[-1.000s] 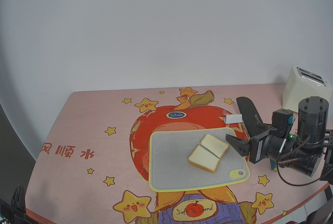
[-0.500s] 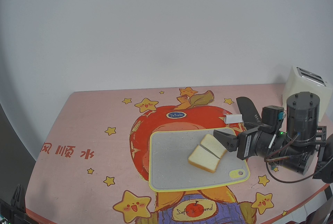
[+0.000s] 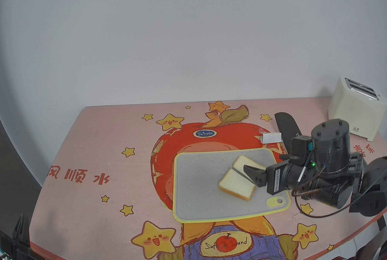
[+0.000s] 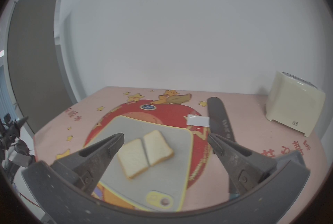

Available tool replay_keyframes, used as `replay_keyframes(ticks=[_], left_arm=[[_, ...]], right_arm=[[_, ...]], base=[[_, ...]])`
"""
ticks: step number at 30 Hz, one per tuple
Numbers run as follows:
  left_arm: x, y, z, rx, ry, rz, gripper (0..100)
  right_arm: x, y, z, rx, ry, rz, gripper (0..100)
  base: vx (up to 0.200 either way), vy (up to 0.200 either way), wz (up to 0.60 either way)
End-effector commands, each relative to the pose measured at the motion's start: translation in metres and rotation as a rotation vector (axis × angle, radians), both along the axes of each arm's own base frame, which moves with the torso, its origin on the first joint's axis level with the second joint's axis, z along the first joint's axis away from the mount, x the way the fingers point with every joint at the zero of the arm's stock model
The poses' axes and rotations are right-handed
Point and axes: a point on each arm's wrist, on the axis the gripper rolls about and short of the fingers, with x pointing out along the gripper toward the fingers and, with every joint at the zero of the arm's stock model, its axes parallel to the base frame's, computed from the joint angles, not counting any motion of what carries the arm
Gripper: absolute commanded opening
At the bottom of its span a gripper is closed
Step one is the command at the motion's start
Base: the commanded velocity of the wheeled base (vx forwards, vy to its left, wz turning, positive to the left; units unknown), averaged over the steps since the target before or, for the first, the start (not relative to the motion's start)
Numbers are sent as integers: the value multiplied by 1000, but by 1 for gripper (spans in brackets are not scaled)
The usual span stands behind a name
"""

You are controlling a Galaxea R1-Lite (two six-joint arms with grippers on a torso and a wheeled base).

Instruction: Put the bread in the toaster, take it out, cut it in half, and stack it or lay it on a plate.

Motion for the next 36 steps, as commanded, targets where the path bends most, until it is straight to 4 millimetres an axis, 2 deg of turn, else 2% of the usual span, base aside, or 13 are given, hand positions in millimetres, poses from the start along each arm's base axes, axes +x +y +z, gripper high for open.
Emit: replay_keyframes(ticks=[1,4,8,12,16,22,36], left_arm=[[0,0,-5,1,1,0,0],[0,0,-5,1,1,0,0],[0,0,-5,1,1,2,0],[0,0,-5,1,1,0,0],[0,0,-5,1,1,0,0],[0,0,-5,-1,1,2,0],[0,0,-5,-1,1,2,0]], right_arm=[[-19,6,-12,-41,30,82,100],[-27,11,-12,-40,30,120,100],[-28,11,-12,-43,27,115,100],[-12,5,-7,-32,10,43,100],[1,8,-6,-11,6,4,100],[30,7,-23,-48,30,-148,100],[42,1,-28,-63,37,-195,100]], base=[[0,0,0],[0,0,0],[0,0,0],[0,0,0],[0,0,0],[0,0,0],[0,0,0]])
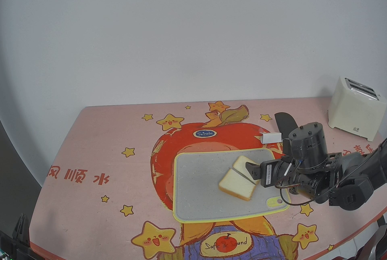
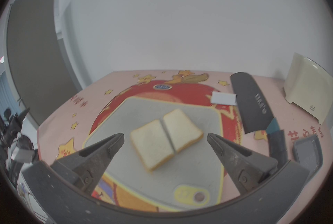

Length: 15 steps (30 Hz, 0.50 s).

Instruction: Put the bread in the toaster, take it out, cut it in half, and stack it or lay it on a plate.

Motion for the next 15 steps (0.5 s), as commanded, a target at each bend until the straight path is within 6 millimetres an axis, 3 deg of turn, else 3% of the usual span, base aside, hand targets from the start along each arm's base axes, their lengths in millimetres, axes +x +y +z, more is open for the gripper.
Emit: replay_keyframes(ticks=[1,15], left_arm=[[0,0,-5,-1,1,2,0],[0,0,-5,1,1,2,0]], right_arm=[[2,0,-3,-8,8,-4,100],[14,-1,-8,-23,8,-48,100]], base=[[0,0,0],[0,0,0]])
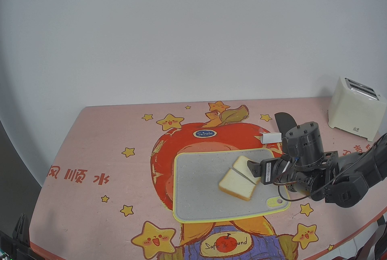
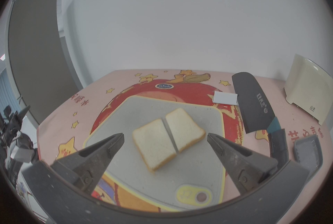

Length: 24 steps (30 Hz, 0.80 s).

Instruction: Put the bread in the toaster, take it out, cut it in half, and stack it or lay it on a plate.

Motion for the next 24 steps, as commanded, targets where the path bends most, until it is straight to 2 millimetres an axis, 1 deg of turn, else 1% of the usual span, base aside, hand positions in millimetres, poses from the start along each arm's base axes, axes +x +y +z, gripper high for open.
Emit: replay_keyframes(ticks=[1,12,24], left_arm=[[0,0,-5,1,1,0,0],[0,0,-5,1,1,0,0],[0,0,-5,1,1,0,0]], right_arm=[[3,1,-3,-5,7,-3,100],[4,2,-8,-15,19,-4,100],[5,1,-5,-12,9,-9,100]], base=[[0,0,0],[0,0,0],[0,0,0]])
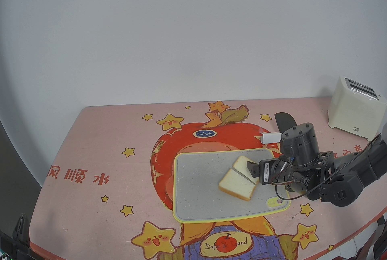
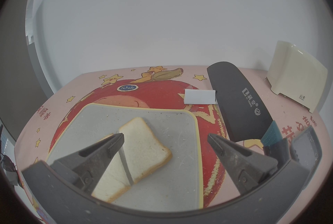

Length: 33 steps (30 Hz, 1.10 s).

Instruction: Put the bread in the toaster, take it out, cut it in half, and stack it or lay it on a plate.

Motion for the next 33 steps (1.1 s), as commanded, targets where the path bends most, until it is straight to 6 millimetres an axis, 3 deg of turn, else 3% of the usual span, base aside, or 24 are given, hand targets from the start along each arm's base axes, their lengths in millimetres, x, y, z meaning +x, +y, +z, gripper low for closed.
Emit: replay_keyframes(ticks=[1,30,31,33], left_arm=[[0,0,-5,0,1,0,0],[0,0,-5,0,1,0,0],[0,0,-5,0,1,0,0],[0,0,-5,0,1,0,0]], right_arm=[[1,-2,1,-1,-4,-10,100],[3,-3,-7,-24,18,-17,100],[3,-3,-7,-25,18,-16,0],[3,-3,-7,-24,17,-16,0]], base=[[0,0,0],[0,0,0],[0,0,0],[0,0,0]])
